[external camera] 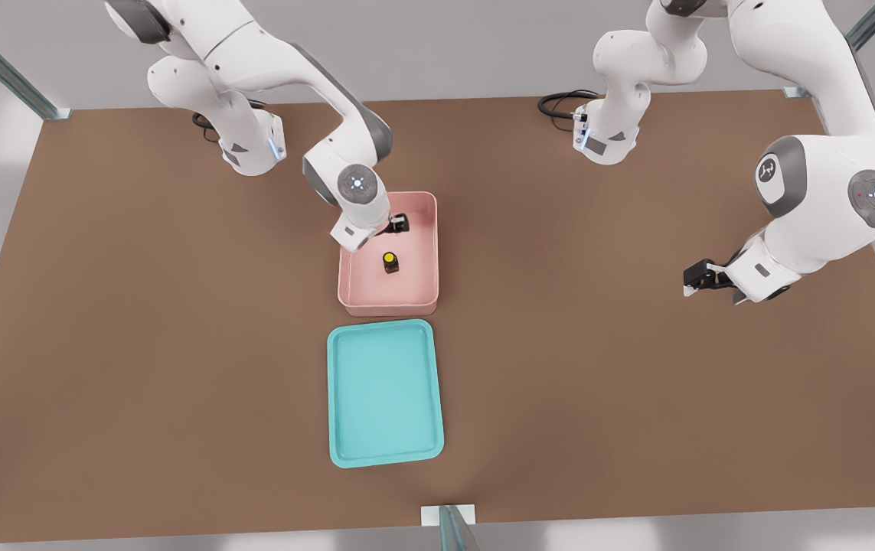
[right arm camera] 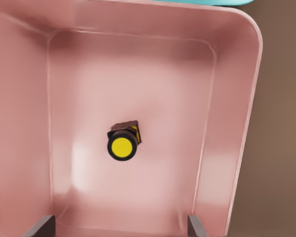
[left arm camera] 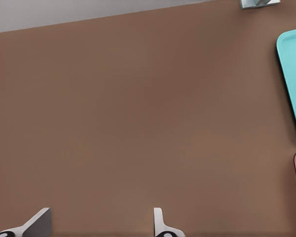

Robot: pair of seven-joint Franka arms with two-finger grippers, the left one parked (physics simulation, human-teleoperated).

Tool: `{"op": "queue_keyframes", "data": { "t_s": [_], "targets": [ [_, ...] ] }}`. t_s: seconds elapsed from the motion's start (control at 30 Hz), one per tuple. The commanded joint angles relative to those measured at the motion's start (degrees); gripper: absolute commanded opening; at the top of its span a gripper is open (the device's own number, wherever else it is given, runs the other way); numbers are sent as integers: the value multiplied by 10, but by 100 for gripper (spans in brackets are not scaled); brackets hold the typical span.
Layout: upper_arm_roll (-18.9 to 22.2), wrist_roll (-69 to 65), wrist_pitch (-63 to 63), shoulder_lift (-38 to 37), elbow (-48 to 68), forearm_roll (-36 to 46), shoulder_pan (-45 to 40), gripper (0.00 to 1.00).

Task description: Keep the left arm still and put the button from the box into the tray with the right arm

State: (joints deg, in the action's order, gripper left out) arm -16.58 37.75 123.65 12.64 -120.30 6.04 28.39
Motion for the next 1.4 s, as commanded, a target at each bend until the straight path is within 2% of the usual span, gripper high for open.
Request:
{"op": "queue_keyframes", "data": {
  "t_s": [0.0, 0.2, 0.3, 0.83, 0.93, 1.1, 1.27, 1.37],
  "targets": [
    [0, 86, 60, 19, -1, 6, 2, 100],
    [7, 92, 102, 63, 1, 7, -3, 100],
    [6, 56, 112, 70, 2, 3, -1, 100],
    [7, 64, 137, 127, 2, 1, 5, 100],
    [11, 70, 143, 129, 3, 0, 5, 97],
    [16, 73, 144, 129, 5, 0, 5, 78],
    [16, 79, 144, 129, 5, -1, 5, 53],
    [16, 78, 143, 129, 5, -1, 5, 47]
  ]
}}
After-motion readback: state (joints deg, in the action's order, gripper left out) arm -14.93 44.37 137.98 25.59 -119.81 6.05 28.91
